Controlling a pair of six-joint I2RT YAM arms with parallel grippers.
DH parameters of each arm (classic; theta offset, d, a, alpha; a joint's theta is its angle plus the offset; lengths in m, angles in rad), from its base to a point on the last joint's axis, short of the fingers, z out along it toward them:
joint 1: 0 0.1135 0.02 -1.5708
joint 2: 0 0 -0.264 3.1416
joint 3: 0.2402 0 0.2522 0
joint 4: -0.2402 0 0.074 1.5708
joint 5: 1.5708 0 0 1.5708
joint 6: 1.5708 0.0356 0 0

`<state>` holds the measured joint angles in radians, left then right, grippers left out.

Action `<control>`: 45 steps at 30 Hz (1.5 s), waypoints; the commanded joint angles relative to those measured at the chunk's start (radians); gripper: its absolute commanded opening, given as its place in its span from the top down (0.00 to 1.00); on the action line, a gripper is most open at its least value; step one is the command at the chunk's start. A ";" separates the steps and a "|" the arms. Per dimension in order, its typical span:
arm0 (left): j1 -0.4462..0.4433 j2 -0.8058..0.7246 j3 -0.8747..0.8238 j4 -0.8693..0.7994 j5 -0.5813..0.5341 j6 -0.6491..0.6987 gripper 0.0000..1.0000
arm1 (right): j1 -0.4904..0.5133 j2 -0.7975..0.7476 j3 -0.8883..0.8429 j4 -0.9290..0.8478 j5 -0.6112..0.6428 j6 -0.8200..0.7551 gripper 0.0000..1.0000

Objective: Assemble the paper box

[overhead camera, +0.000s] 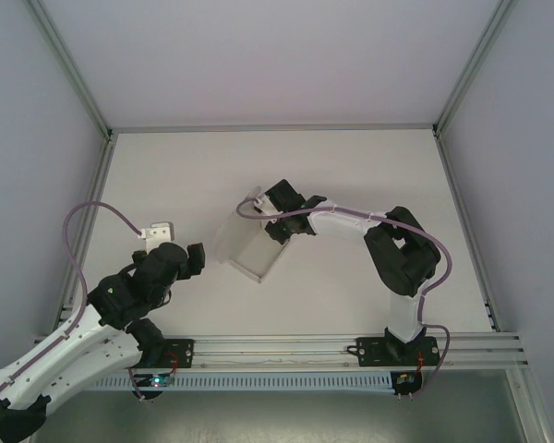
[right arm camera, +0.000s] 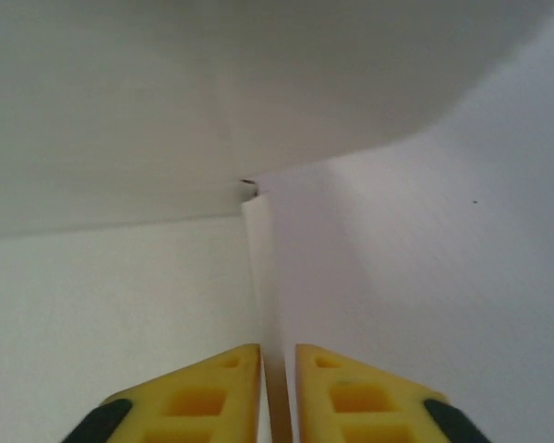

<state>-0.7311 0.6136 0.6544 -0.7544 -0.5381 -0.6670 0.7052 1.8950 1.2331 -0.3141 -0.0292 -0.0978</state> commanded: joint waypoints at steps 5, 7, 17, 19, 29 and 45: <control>0.007 -0.002 -0.002 -0.004 -0.062 -0.036 0.00 | 0.041 -0.075 -0.086 0.009 0.192 0.287 0.95; 0.007 0.000 -0.002 0.007 -0.054 -0.039 0.00 | 0.062 -0.094 -0.115 -0.035 0.324 0.474 0.98; 0.007 0.070 -0.028 0.191 0.033 0.037 0.00 | 0.190 -0.185 -0.251 -0.138 0.486 1.016 0.91; 0.007 0.104 -0.023 0.225 0.067 0.055 0.00 | 0.208 -0.224 -0.286 -0.109 0.494 1.071 0.83; 0.011 0.247 0.005 0.383 0.304 0.280 0.00 | 0.244 -0.402 -0.367 -0.084 0.574 0.993 0.50; 0.401 0.648 0.264 0.441 0.960 0.771 0.00 | -0.117 -0.659 -0.345 0.061 -0.191 -0.102 0.02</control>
<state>-0.3565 1.2133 0.8619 -0.3309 0.2462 -0.0528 0.6281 1.1984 0.8448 -0.2298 0.0154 0.0368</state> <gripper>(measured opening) 0.998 0.983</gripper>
